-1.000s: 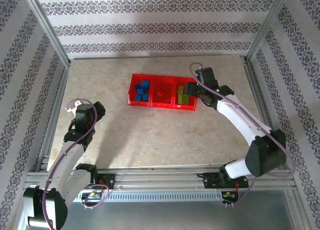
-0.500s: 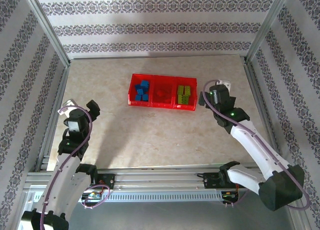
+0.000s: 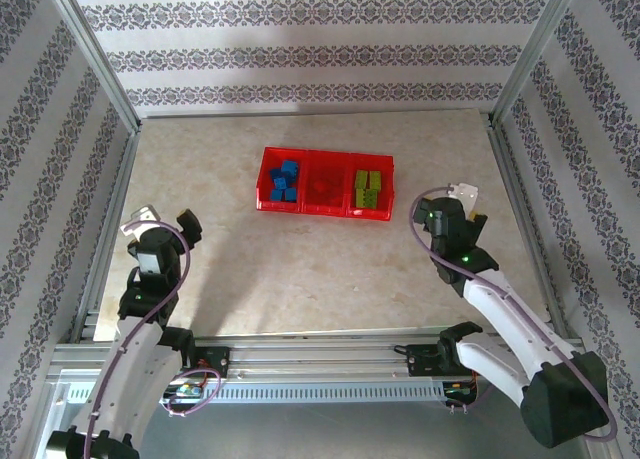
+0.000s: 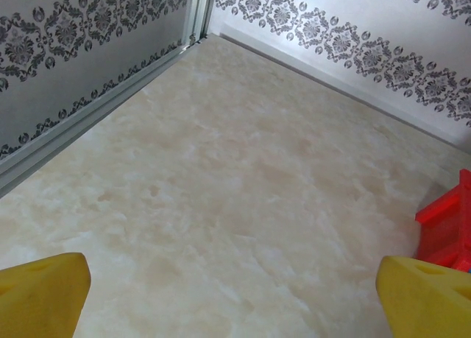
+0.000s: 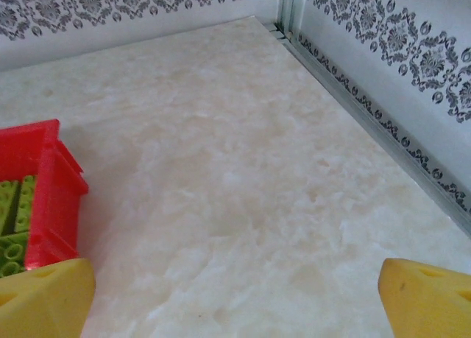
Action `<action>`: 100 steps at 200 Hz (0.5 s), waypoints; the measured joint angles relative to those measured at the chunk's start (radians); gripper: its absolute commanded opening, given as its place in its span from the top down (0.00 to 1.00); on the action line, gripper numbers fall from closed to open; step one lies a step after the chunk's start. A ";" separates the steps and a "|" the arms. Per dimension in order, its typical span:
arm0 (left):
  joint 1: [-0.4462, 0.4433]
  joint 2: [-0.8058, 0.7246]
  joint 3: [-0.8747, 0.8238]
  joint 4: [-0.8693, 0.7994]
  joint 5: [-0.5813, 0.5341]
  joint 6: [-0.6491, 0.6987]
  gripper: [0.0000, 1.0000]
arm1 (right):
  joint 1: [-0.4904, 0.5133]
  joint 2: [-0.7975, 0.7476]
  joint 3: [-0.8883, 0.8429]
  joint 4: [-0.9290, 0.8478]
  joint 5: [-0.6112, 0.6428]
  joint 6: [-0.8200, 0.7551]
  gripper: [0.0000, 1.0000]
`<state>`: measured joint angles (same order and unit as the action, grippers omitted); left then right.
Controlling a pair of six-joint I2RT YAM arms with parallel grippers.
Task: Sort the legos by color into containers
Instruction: Reset both arms
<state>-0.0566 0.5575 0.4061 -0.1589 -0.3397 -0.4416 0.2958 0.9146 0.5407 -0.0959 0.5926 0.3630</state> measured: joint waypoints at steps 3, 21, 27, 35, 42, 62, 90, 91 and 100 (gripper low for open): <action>0.000 -0.003 -0.003 0.004 0.002 0.006 0.01 | -0.002 -0.004 -0.013 0.011 0.002 -0.001 0.02; 0.000 -0.013 -0.022 0.031 0.007 0.040 0.00 | -0.015 -0.035 -0.075 0.073 0.001 -0.008 0.02; 0.000 -0.014 -0.027 0.038 0.007 0.051 0.00 | -0.022 -0.045 -0.087 0.090 -0.002 -0.011 0.02; 0.000 -0.014 -0.036 0.051 0.005 0.067 0.00 | -0.034 -0.058 -0.097 0.115 -0.009 -0.020 0.02; 0.000 -0.014 -0.047 0.068 0.000 0.084 0.00 | -0.045 -0.065 -0.101 0.138 -0.016 -0.027 0.02; 0.000 -0.013 -0.092 0.130 -0.028 0.134 0.00 | -0.077 -0.063 -0.103 0.189 -0.037 -0.047 0.02; 0.000 0.011 -0.178 0.254 -0.076 0.222 0.00 | -0.130 0.000 -0.103 0.249 -0.071 -0.082 0.02; 0.000 0.012 -0.180 0.258 -0.078 0.225 0.00 | -0.132 0.002 -0.103 0.251 -0.072 -0.084 0.02; 0.000 0.032 -0.201 0.301 -0.092 0.254 0.00 | -0.143 0.028 -0.103 0.269 -0.083 -0.100 0.02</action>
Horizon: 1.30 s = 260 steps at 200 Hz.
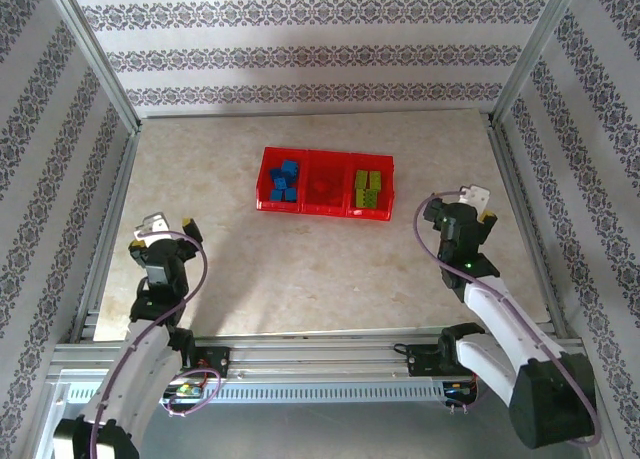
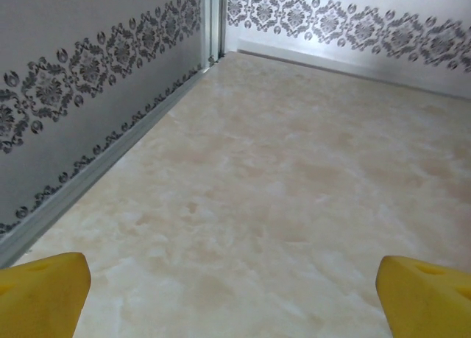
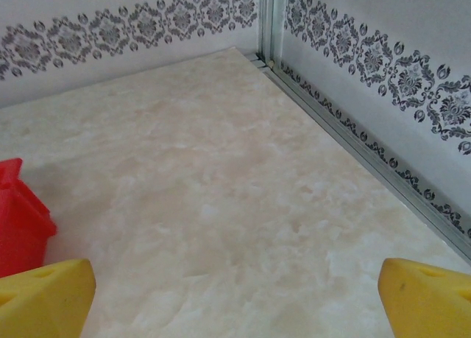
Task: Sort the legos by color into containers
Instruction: Reset both arms
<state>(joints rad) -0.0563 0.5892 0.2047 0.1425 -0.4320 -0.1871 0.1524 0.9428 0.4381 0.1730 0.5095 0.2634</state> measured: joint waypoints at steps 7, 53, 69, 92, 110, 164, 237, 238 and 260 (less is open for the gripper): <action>0.000 0.019 -0.011 0.031 -0.008 0.022 0.01 | -0.005 0.018 0.000 0.014 -0.006 -0.010 0.02; 0.041 0.244 -0.016 0.227 -0.010 0.103 0.01 | -0.024 0.111 0.000 0.128 -0.039 -0.072 0.01; 0.055 0.347 0.002 0.258 0.010 0.112 0.01 | -0.033 0.136 0.000 0.166 -0.045 -0.091 0.02; 0.069 0.481 0.044 0.307 0.037 0.120 0.01 | -0.041 0.166 0.000 0.211 -0.055 -0.113 0.02; 0.080 0.565 0.068 0.372 0.061 0.121 0.00 | -0.046 0.183 -0.003 0.241 -0.060 -0.122 0.02; 0.091 0.697 0.097 0.482 0.119 0.130 0.00 | -0.059 0.192 -0.011 0.285 -0.081 -0.137 0.02; 0.091 0.736 0.097 0.592 0.316 0.174 0.01 | -0.059 0.208 -0.012 0.297 -0.094 -0.137 0.02; 0.091 0.736 0.097 0.592 0.319 0.175 0.01 | -0.059 0.208 -0.012 0.297 -0.094 -0.136 0.02; 0.091 0.736 0.097 0.604 0.375 0.192 0.00 | -0.059 0.210 -0.019 0.300 -0.100 -0.136 0.02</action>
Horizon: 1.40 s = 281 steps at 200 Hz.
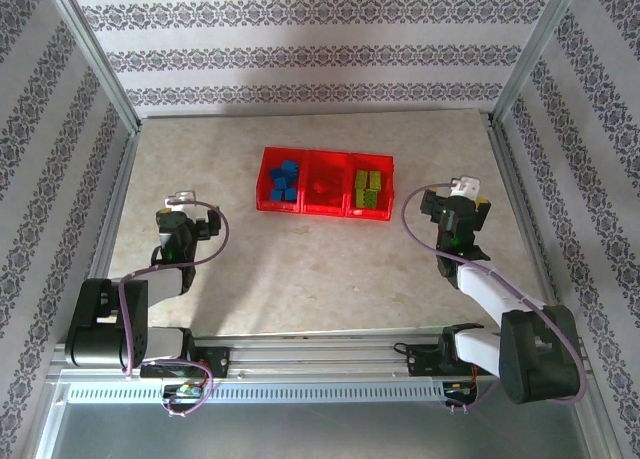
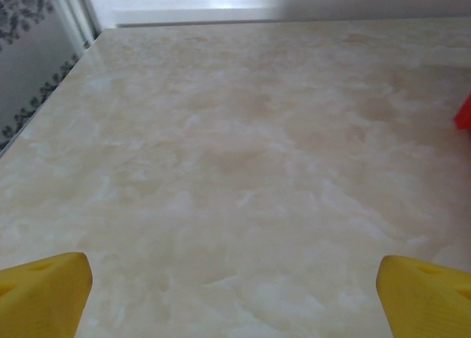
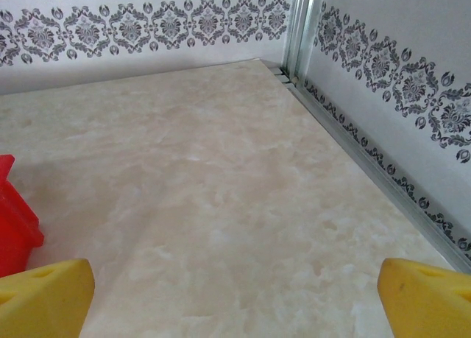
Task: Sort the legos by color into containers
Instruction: Reset both arms
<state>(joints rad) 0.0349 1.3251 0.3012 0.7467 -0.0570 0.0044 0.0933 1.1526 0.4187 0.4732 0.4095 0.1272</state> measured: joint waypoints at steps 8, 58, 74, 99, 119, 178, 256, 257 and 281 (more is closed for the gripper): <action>0.000 -0.001 -0.001 0.007 0.017 0.004 0.00 | 0.000 0.000 -0.002 0.000 -0.001 0.000 0.02; 0.000 0.000 -0.030 0.077 0.112 0.011 0.00 | 0.000 0.000 -0.015 0.019 -0.013 0.001 0.02; 0.000 0.002 -0.030 0.090 0.130 0.011 0.00 | 0.000 0.000 -0.024 0.019 -0.018 0.004 0.02; 0.000 0.005 -0.030 0.098 0.135 0.011 0.00 | 0.000 0.000 -0.035 0.031 -0.019 0.004 0.02; 0.000 0.017 -0.027 0.100 0.128 0.010 0.00 | 0.000 0.000 -0.036 0.036 -0.023 0.004 0.02; 0.000 0.212 -0.021 0.259 0.137 -0.009 0.00 | 0.000 -0.005 -0.050 0.053 -0.034 0.004 0.02; 0.000 0.271 0.085 0.215 0.151 -0.008 0.00 | -0.024 0.035 -0.094 0.148 -0.053 -0.013 0.02; 0.000 0.271 0.085 0.214 0.151 -0.008 0.00 | -0.026 0.040 -0.094 0.154 -0.055 -0.015 0.02; -0.001 0.271 0.085 0.207 0.151 -0.008 0.00 | -0.050 0.144 -0.094 0.249 -0.103 -0.029 0.02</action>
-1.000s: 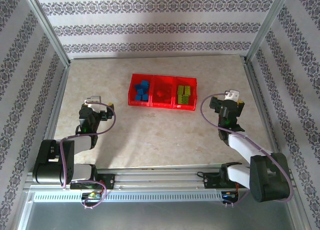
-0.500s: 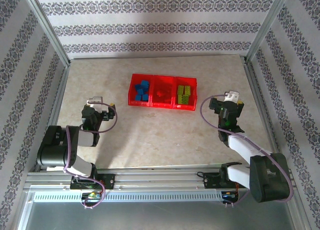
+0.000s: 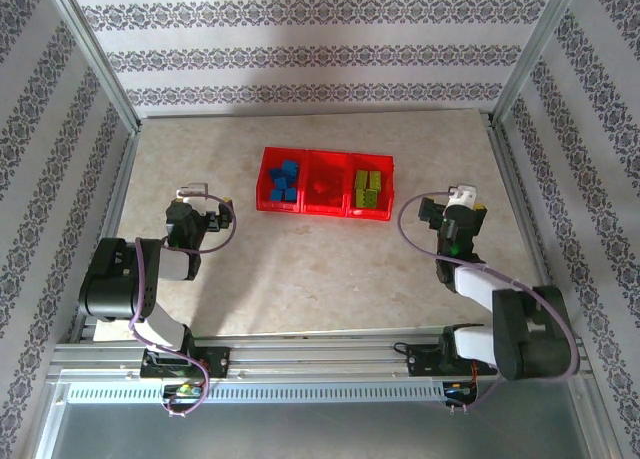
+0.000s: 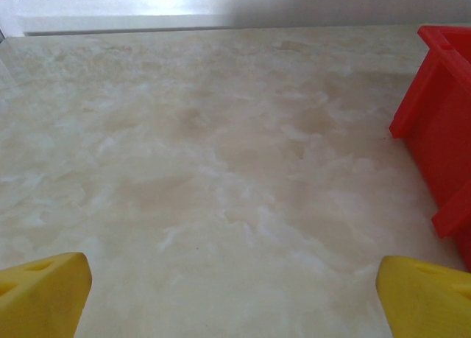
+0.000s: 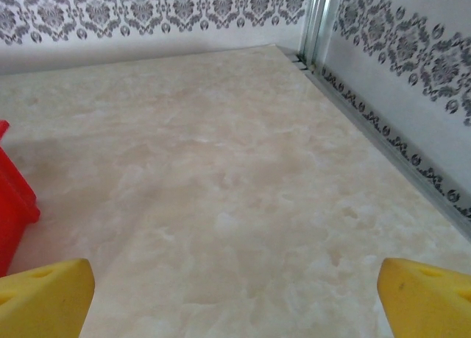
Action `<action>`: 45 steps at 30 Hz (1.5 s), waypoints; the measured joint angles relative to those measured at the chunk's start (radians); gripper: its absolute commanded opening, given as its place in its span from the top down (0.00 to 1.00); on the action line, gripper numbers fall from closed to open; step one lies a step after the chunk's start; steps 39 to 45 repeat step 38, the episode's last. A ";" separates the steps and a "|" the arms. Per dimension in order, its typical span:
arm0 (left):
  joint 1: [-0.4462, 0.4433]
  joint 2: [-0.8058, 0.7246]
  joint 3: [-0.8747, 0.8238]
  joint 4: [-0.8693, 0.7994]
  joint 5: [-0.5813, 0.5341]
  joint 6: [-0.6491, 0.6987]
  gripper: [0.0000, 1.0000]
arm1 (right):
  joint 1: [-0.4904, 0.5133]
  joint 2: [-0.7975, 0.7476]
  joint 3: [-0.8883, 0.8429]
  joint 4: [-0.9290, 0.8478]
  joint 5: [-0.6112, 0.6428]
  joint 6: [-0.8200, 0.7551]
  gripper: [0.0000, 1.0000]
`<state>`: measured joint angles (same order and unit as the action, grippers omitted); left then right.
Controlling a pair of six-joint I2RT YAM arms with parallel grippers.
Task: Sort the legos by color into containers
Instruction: Reset both arms
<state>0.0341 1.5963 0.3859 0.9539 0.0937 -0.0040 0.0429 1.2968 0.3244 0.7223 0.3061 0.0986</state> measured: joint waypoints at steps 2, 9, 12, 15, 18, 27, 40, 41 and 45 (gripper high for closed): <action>0.000 0.000 0.000 -0.001 0.000 0.000 0.00 | -0.008 0.056 0.000 0.035 -0.030 -0.003 0.02; 0.000 0.000 0.000 -0.001 0.001 0.000 0.00 | -0.009 0.196 0.001 0.166 -0.114 -0.021 0.02; 0.000 0.000 0.000 -0.001 0.001 0.000 0.00 | -0.015 0.221 0.003 0.172 -0.150 -0.027 0.02; 0.000 0.000 0.000 -0.001 0.001 0.000 0.00 | -0.015 0.221 0.022 0.173 -0.188 -0.032 0.02; 0.000 0.000 0.000 -0.001 0.001 0.000 0.00 | -0.015 0.221 0.038 0.175 -0.220 -0.046 0.02; 0.000 0.000 0.000 -0.001 0.001 0.000 0.00 | -0.015 0.221 0.039 0.180 -0.247 -0.053 0.02; 0.000 0.000 0.000 -0.004 0.001 0.000 0.00 | -0.015 0.221 0.039 0.180 -0.248 -0.053 0.02; 0.000 0.000 0.000 -0.004 0.001 0.000 0.00 | -0.015 0.221 0.039 0.180 -0.248 -0.053 0.02; 0.000 0.000 0.000 -0.004 0.001 0.000 0.00 | -0.015 0.221 0.039 0.180 -0.248 -0.053 0.02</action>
